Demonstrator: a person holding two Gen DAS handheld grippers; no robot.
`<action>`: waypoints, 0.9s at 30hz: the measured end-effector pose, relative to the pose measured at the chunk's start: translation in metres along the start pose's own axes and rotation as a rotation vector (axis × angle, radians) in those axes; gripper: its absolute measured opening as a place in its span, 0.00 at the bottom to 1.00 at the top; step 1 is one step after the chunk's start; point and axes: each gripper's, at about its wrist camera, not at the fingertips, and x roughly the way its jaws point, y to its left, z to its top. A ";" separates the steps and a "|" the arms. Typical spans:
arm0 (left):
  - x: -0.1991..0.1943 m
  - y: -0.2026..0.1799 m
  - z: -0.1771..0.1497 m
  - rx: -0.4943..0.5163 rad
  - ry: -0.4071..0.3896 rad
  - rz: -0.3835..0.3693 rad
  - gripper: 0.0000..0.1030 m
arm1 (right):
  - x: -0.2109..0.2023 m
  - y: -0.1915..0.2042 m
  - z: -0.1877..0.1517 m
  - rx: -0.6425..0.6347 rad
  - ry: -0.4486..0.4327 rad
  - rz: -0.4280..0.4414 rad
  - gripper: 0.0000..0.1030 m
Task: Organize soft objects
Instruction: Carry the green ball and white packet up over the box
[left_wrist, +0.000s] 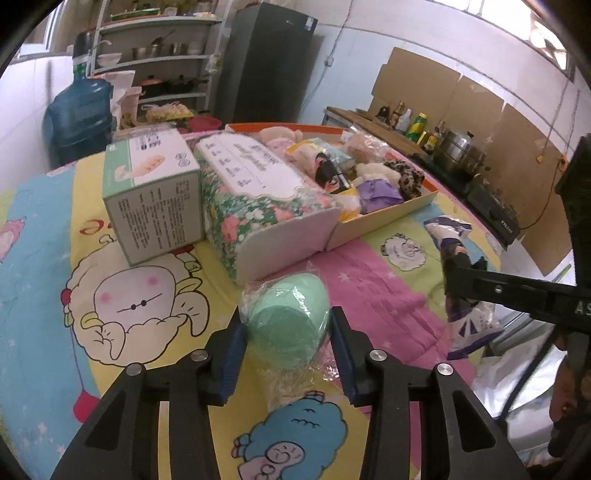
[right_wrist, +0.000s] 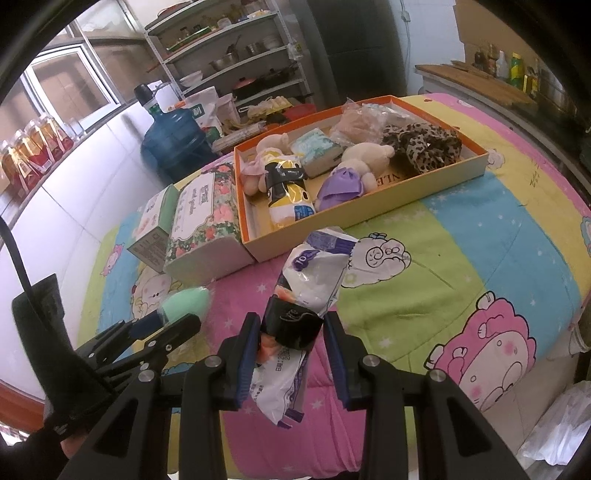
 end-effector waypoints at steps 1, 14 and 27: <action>-0.004 -0.003 0.001 0.001 -0.008 -0.005 0.43 | -0.001 0.000 0.000 -0.002 -0.002 0.000 0.35; -0.041 -0.036 0.034 0.001 -0.107 -0.040 0.43 | -0.030 -0.012 0.020 -0.007 -0.079 -0.006 0.35; -0.031 -0.064 0.076 0.014 -0.149 0.018 0.43 | -0.054 -0.036 0.059 -0.044 -0.164 -0.030 0.35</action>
